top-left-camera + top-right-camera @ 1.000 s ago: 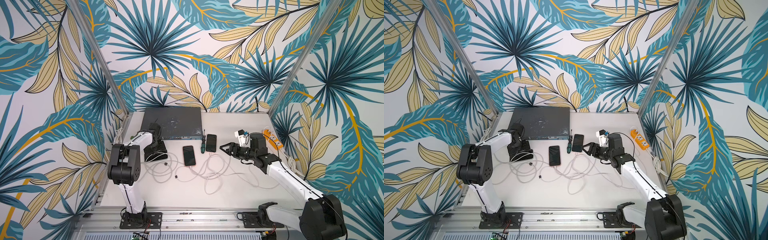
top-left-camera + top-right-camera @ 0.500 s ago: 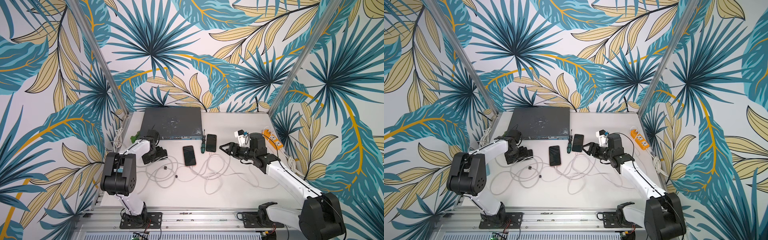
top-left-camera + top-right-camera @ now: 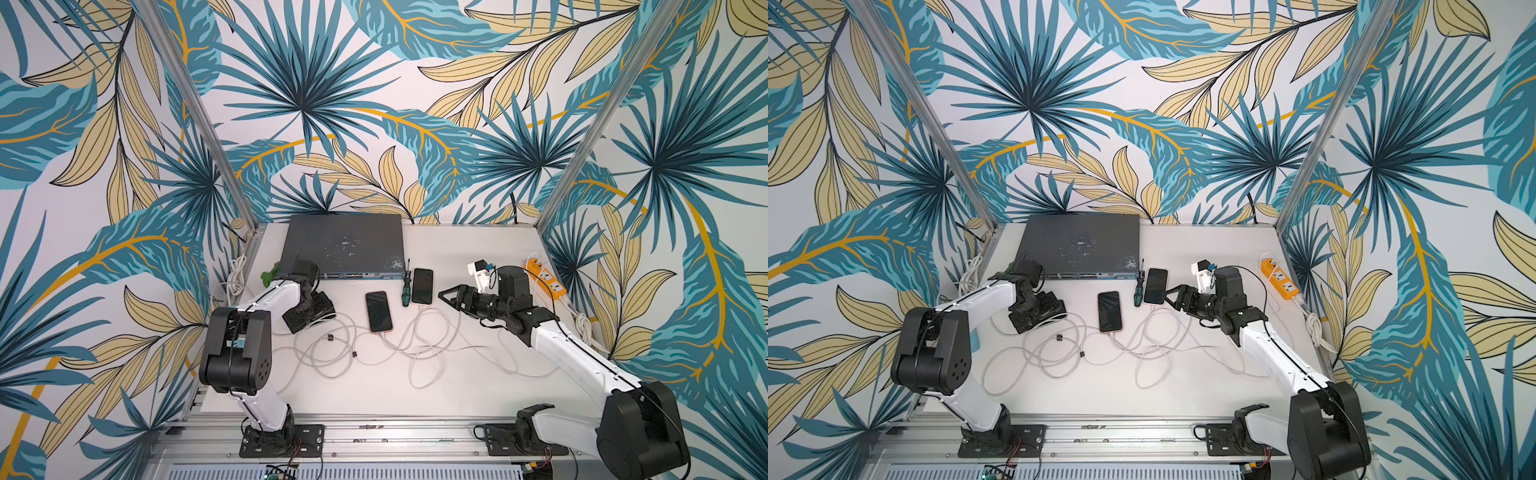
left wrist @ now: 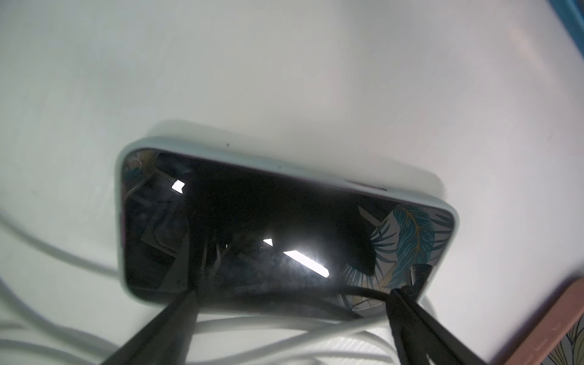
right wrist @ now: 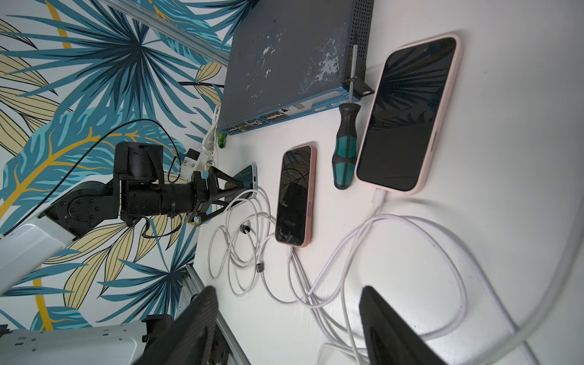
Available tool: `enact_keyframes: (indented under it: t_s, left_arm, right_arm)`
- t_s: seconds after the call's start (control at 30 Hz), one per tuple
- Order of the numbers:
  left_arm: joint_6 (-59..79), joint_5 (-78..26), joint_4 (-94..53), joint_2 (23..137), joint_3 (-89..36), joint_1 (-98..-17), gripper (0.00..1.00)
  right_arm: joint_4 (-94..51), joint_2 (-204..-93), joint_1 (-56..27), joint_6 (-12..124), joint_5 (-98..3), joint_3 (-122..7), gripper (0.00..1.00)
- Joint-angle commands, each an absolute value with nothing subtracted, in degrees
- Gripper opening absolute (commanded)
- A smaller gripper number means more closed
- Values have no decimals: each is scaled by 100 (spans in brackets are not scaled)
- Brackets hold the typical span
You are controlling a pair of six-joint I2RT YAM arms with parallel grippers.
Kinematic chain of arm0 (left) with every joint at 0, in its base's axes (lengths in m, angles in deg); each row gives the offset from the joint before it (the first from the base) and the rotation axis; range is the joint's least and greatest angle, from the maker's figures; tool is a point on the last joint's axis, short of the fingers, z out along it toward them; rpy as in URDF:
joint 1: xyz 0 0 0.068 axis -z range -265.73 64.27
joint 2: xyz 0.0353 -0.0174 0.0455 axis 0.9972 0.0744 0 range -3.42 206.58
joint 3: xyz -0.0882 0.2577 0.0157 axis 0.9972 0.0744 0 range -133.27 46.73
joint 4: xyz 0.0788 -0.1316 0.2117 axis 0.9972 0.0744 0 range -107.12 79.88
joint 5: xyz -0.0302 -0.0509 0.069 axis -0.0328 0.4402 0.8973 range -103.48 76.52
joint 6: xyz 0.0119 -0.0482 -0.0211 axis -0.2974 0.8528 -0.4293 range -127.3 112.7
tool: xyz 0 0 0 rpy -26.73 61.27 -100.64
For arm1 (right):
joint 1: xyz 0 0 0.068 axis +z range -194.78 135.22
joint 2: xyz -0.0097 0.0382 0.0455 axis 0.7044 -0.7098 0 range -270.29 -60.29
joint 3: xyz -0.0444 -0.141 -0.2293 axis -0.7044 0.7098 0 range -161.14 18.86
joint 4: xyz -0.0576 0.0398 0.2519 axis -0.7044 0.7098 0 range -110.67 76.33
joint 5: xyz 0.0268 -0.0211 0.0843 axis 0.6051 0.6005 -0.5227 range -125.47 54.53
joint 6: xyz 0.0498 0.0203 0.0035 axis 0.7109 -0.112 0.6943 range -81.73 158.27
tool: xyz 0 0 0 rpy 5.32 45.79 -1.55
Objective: Plug the charging cable into the phone
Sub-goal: Adjust the charging cable at the center of the board.
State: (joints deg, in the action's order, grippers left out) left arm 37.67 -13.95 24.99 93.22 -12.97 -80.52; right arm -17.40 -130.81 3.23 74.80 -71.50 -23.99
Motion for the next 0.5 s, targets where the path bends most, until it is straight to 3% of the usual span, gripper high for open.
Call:
enact_keyframes:
  t_s: [0.0, 0.47]
  left_arm:
    - [4243, -1420, 3084, 9107, -1333, -7984, 98]
    - [4349, -1380, 2847, 9092, -811, -7972, 98]
  right_arm:
    - [-1738, -13017, 349, 7510, -7173, -2320, 74]
    - [-1830, -13070, 355, 7571, -7164, -2264, 74]
